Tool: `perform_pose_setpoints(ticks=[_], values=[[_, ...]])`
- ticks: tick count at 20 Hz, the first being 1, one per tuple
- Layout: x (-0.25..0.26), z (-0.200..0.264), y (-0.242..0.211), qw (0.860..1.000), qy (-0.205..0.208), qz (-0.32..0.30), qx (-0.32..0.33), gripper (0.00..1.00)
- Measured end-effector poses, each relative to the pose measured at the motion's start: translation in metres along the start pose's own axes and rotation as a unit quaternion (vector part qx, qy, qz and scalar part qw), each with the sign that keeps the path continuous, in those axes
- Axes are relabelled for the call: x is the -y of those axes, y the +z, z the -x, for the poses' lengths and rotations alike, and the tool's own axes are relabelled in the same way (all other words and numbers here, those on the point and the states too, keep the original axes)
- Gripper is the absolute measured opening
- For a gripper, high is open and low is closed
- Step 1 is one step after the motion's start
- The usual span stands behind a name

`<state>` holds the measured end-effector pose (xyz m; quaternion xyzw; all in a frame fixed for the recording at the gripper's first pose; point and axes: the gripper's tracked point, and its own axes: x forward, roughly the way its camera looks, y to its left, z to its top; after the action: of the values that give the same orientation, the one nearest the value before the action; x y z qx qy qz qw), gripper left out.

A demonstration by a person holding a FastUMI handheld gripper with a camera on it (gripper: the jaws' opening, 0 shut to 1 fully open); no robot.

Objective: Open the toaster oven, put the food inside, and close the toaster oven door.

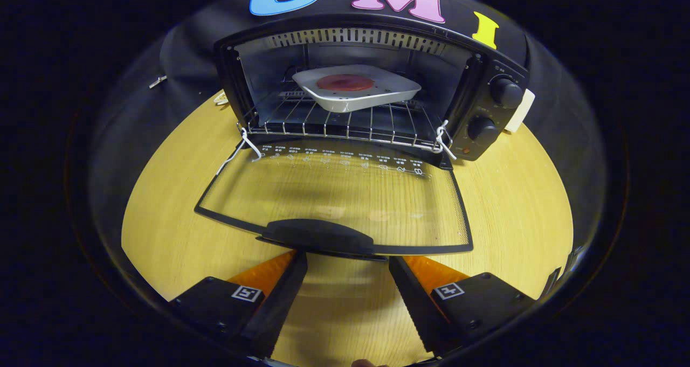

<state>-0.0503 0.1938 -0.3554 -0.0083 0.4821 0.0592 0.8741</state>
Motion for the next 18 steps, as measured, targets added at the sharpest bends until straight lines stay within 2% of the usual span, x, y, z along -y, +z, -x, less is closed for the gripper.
perform_pose_setpoints(ticks=[8,14,18], values=[[-0.001,0.013,0.01,1.0,0.014,0.023,0.015,0.99],[-0.002,0.054,0.043,0.994,0.032,0.058,0.089,0.98],[-0.002,0.08,0.082,0.988,0.042,0.036,0.143,0.99]])
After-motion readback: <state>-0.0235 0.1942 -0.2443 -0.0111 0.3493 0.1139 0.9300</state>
